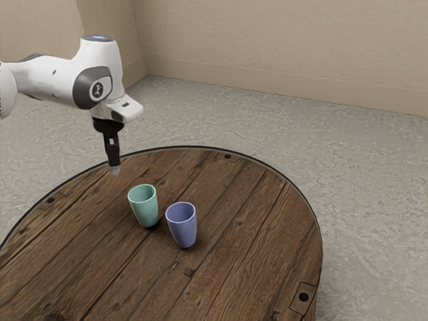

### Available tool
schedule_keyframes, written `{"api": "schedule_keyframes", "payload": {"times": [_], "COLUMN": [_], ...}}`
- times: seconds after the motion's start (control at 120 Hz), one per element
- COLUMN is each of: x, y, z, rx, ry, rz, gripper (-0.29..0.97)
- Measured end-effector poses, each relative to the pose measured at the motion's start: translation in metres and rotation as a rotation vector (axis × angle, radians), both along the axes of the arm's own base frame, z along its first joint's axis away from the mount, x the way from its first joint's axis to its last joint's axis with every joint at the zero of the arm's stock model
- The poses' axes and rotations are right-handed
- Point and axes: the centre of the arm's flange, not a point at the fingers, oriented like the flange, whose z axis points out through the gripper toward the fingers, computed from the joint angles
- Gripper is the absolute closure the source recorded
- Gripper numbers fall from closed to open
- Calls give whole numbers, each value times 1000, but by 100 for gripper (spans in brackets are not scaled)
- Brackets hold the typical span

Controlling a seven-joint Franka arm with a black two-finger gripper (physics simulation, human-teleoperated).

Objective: Place the left cup onto the right cup

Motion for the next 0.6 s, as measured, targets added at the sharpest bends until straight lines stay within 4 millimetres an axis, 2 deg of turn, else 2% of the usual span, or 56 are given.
{"api": "schedule_keyframes", "payload": {"times": [0.225, 0.383, 0.6], "x": [2, 10, 35], "y": [-11, -11, -14], "z": [-35, -51, -66], "rx": [5, 18, 41], "ry": [32, 31, 18], "rz": [-33, -54, -108], "gripper": [0, 0, 0]}}
